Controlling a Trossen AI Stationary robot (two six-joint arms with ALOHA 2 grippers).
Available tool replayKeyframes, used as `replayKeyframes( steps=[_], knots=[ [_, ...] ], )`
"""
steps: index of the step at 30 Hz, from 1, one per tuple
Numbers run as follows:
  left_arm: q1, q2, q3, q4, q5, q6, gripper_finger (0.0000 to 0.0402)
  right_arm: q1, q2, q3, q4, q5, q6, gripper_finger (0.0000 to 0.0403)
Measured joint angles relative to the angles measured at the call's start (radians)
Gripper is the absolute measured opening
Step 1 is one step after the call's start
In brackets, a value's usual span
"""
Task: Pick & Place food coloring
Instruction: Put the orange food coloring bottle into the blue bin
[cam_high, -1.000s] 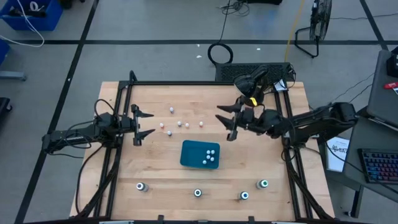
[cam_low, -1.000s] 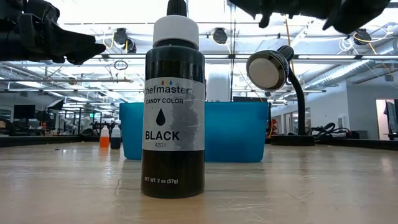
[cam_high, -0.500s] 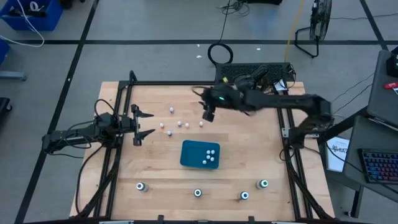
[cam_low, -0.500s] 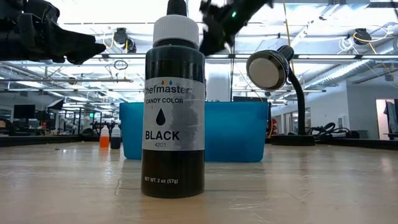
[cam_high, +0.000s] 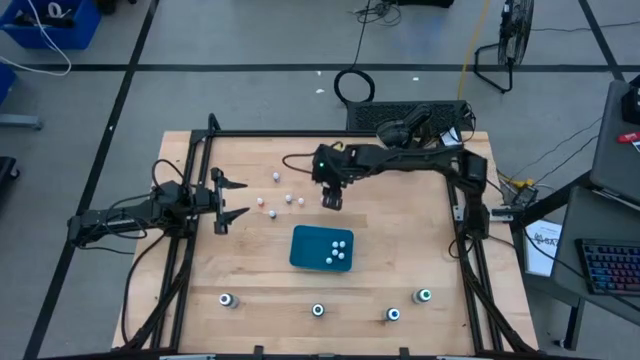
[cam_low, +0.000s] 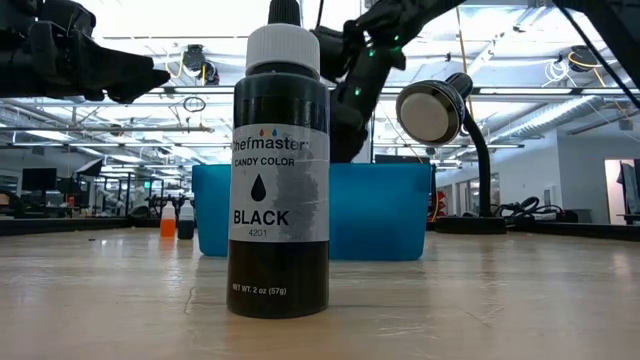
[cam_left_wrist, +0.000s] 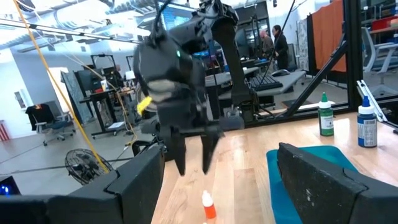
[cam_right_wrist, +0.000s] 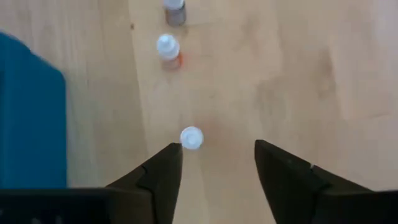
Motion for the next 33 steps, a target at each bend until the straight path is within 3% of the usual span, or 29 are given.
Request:
replayKeyframes(
  steps=[10, 20, 33],
  knots=[
    [0.0, 0.0, 0.0, 0.0, 0.0, 0.0, 0.0306, 0.02, 0.085, 0.0, 0.02, 0.0, 0.011, 0.0256],
    [0.0, 0.0, 0.0, 0.0, 0.0, 0.0, 0.0306, 0.025, 0.163, 0.0, 0.061, -0.078, 0.026, 0.0253],
    [0.0, 0.0, 0.0, 0.0, 0.0, 0.0, 0.0306, 0.025, 0.174, -0.002, 0.067, -0.07, 0.011, 0.0244]
  ],
)
